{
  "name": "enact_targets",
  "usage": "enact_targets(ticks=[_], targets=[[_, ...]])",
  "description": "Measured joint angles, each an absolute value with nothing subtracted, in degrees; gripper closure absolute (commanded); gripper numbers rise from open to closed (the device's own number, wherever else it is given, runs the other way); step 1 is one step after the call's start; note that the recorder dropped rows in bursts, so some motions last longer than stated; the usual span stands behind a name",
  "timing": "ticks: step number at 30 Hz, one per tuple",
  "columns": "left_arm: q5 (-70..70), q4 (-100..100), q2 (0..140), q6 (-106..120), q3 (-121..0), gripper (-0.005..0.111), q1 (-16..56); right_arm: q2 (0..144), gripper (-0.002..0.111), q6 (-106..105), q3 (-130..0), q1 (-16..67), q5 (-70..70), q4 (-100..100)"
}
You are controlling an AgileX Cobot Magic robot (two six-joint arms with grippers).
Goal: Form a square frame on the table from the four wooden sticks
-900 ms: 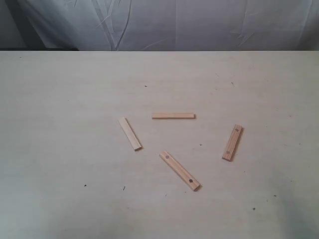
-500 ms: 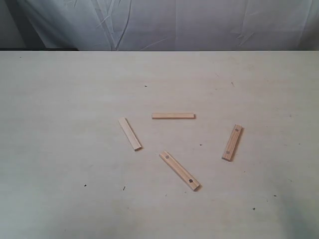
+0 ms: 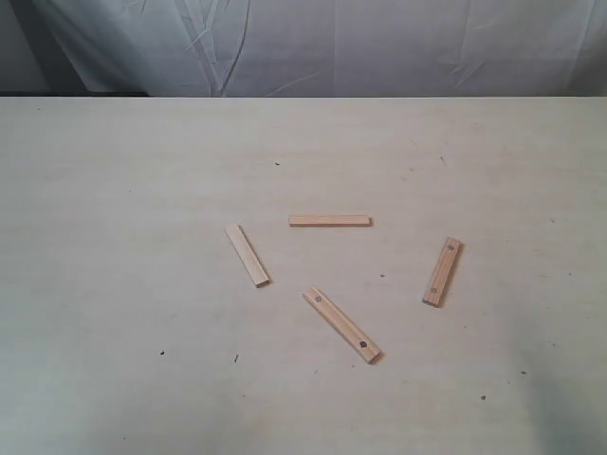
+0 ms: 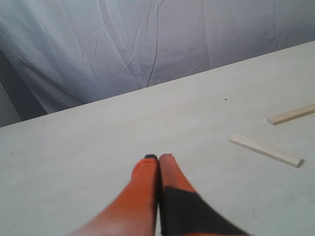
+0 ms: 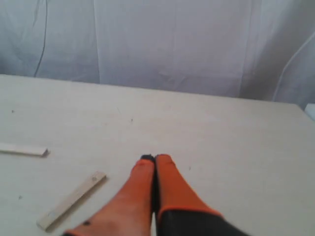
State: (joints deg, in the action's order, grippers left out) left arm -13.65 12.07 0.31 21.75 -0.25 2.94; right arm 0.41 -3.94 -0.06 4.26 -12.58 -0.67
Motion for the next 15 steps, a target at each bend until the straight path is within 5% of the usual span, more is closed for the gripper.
enact_targets(ticks=[15], targets=[[-12.32, 9.14, 0.31, 21.75, -0.25, 0.107, 2.94, 0.41, 0.108, -3.94, -0.06, 4.26, 1.22, -0.67]])
